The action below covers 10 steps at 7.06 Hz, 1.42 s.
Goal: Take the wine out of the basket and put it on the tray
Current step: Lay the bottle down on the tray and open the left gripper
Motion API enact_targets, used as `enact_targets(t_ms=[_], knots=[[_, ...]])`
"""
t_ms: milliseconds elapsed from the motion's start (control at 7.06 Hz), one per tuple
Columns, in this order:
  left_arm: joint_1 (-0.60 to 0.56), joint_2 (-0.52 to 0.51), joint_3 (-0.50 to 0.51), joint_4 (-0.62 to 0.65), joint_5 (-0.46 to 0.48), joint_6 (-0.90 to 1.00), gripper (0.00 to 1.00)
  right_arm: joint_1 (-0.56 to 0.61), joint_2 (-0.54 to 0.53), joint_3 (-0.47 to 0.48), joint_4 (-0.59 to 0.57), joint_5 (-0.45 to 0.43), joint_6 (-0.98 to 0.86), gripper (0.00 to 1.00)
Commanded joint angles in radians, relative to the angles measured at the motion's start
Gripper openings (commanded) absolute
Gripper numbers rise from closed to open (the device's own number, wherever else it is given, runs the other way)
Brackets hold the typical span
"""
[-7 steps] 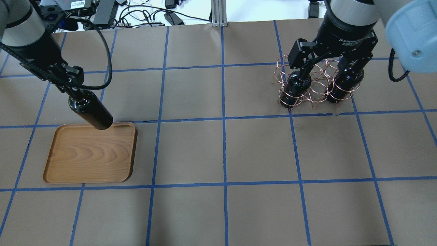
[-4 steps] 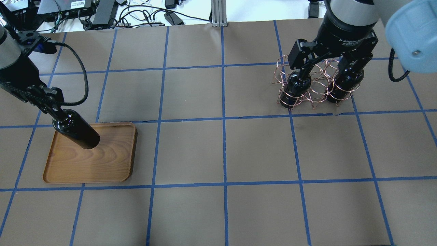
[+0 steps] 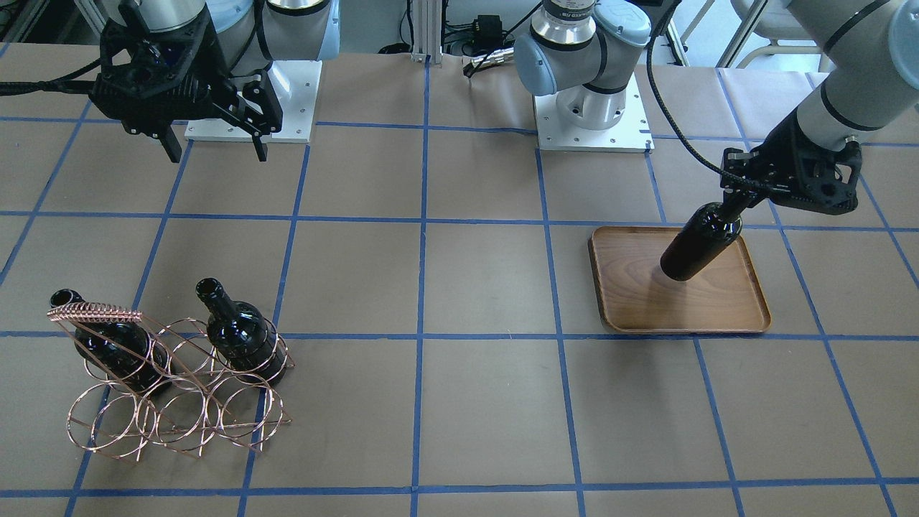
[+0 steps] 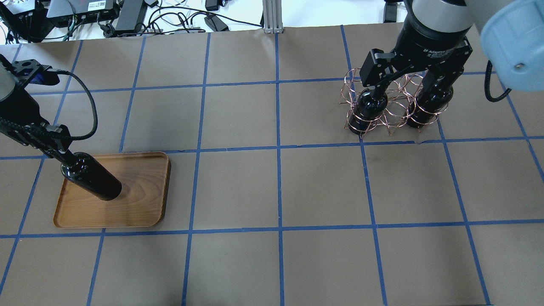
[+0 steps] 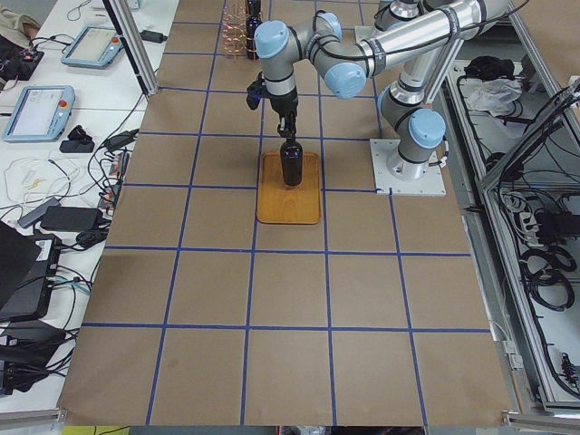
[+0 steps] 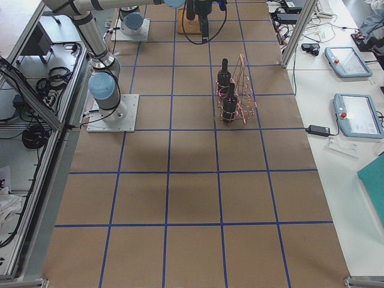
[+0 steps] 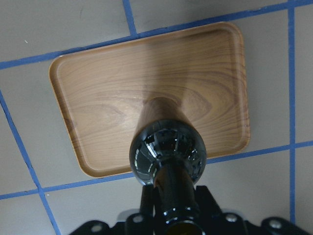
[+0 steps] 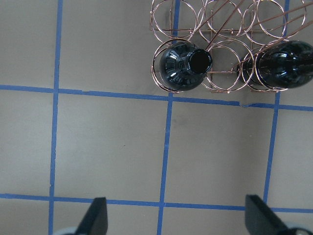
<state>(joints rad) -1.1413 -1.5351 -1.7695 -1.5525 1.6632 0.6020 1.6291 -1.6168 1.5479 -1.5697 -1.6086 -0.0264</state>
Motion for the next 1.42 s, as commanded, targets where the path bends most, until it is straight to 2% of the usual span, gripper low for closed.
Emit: enact_targets(t_ms=[0,850,991,1133,1274], knots=[[0.009,-0.014,-0.002,0.009,-0.006,0.005,0.0,0.0,0.0,0.0,0.002,0.001,-0.001,1.0],[0.011,-0.042,0.001,0.023,0.0,0.005,0.02,0.002,0.0,0.0,0.003,0.003,0.0,1.0],[0.011,-0.04,0.001,0.023,0.0,0.004,0.66,0.002,0.0,0.0,0.004,0.006,0.0,1.0],[0.011,-0.039,0.008,0.025,0.0,0.008,1.0,0.002,0.0,0.0,0.004,0.004,0.0,1.0],[0.009,-0.03,0.012,0.02,0.004,-0.001,1.0,0.002,-0.002,0.0,0.005,0.003,0.0,1.0]])
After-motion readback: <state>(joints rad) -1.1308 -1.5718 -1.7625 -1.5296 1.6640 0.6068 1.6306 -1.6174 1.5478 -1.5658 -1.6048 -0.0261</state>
